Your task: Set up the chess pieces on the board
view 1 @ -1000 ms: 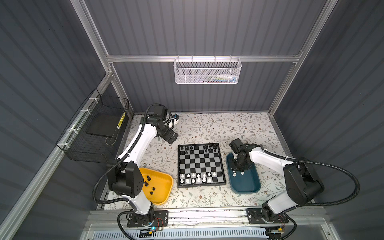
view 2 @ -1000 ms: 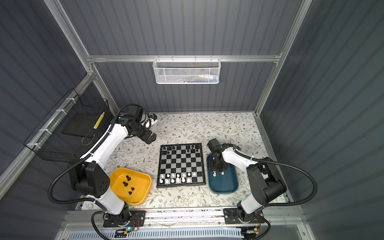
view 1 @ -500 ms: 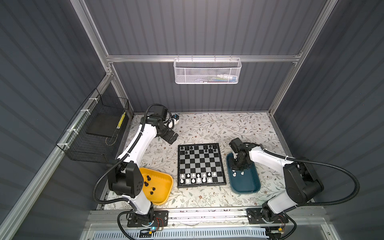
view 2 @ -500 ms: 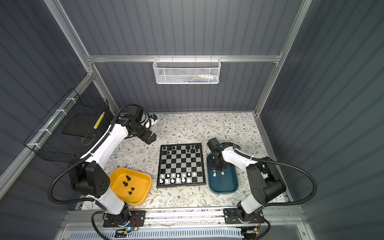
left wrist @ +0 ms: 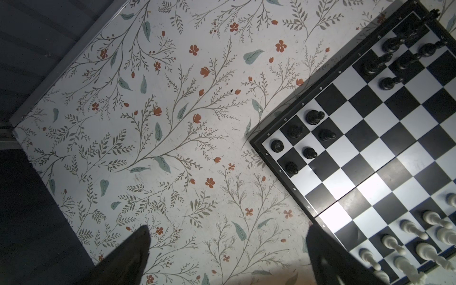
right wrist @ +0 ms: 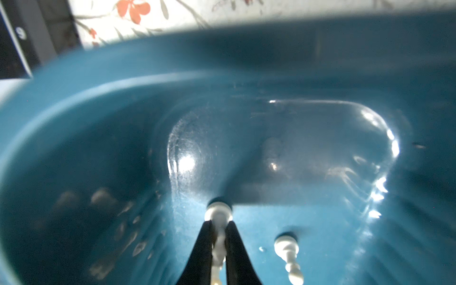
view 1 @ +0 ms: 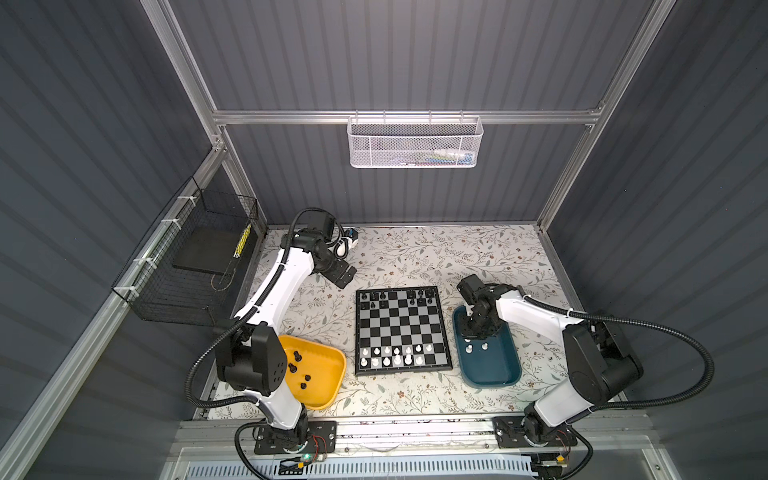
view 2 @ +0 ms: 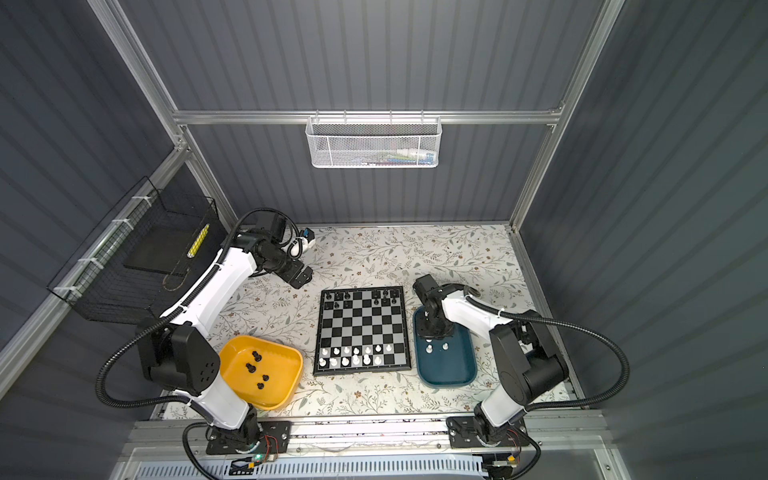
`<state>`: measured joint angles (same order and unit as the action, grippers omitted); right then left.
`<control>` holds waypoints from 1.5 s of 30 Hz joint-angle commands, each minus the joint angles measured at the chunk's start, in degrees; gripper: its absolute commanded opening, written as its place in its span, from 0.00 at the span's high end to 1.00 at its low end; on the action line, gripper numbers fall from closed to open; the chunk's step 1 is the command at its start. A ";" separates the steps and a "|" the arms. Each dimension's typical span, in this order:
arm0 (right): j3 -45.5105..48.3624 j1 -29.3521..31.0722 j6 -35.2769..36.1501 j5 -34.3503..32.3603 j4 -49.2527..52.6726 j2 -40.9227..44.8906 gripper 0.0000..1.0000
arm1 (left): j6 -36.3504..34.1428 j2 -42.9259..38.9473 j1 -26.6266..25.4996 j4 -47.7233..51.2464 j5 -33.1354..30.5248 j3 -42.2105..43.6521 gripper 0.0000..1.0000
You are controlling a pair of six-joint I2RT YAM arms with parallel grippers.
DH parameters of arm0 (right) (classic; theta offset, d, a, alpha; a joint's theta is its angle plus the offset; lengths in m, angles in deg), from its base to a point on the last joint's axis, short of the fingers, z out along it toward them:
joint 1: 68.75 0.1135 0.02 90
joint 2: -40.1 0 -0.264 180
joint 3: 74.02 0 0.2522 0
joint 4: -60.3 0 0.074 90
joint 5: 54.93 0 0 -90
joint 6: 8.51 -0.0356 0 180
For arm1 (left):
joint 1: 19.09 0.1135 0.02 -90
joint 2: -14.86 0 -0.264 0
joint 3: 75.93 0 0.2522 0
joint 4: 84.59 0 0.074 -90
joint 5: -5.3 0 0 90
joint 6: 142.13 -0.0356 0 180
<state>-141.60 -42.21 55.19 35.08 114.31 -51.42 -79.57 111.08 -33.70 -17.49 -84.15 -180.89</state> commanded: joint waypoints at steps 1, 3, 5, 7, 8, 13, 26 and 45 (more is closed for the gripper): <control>-0.86 0.17 0.69 -0.59 1.06 -1.02 0.85 | -0.16 -0.07 -0.37 0.58 0.32 0.32 0.00; -0.78 0.22 0.50 -0.79 0.94 -1.07 0.84 | -0.16 -0.16 -0.34 0.53 0.32 0.49 0.00; -0.76 0.26 0.46 -0.90 0.84 -1.27 0.83 | -0.16 -0.25 -0.39 0.53 0.24 0.66 0.00; -0.76 0.32 0.38 -0.97 0.82 -1.45 0.82 | -0.17 -0.38 -0.40 0.49 0.23 0.76 0.00; -0.84 0.35 0.32 -0.93 0.77 -1.53 0.81 | -0.21 -0.42 -0.37 0.45 0.20 0.83 0.00; -1.02 0.48 0.21 -1.09 0.66 -1.71 0.80 | -0.24 -0.69 -0.36 0.36 -0.03 0.93 0.01; -0.49 0.95 0.45 -1.80 1.23 0.02 0.91 | -0.39 -1.09 -0.39 0.10 -0.24 1.22 0.00; -2.49 1.69 1.03 -2.67 8.34 7.63 0.90 | -0.54 -0.45 -0.37 0.52 -0.56 0.32 0.00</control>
<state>-142.47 -41.09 55.78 33.33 119.07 -45.26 -79.59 111.08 -33.70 -17.68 -84.76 -179.92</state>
